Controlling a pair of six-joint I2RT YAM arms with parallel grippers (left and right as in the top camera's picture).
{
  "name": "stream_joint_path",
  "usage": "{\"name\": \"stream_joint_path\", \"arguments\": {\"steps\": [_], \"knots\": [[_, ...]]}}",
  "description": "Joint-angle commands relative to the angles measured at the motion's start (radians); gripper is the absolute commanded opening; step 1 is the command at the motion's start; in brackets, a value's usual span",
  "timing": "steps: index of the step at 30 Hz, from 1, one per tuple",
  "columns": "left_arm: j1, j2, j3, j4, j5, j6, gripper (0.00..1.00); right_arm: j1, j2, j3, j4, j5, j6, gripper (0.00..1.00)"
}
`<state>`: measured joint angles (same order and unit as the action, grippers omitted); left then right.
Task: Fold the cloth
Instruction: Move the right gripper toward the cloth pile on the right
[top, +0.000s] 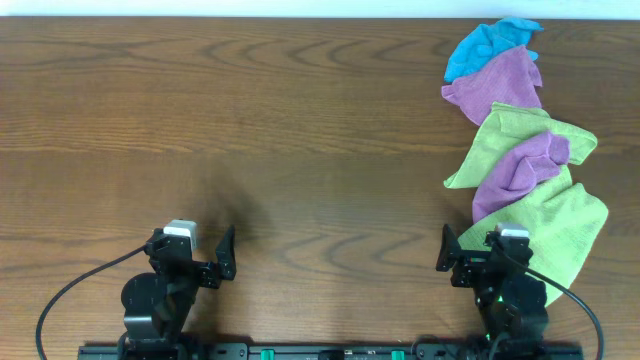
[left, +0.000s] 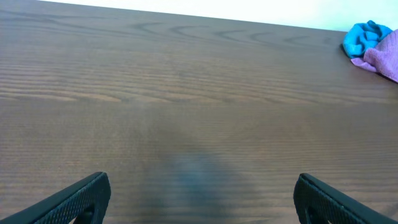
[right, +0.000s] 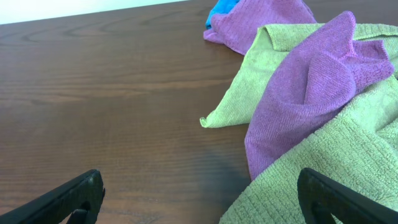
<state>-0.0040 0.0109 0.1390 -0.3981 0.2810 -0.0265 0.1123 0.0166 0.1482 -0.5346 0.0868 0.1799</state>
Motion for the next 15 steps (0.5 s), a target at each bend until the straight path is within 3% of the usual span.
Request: {"name": "stream_joint_path", "arguments": {"steps": [1,15], "knots": [[-0.002,-0.006,-0.021,-0.004,0.0,-0.007,0.95,-0.008,-0.011,-0.004,0.0,0.011,0.018,0.99],[-0.002,-0.006,-0.021,-0.004,0.0,-0.007,0.95,-0.008,-0.011,-0.004,0.0,0.011,0.018,0.99]]}}
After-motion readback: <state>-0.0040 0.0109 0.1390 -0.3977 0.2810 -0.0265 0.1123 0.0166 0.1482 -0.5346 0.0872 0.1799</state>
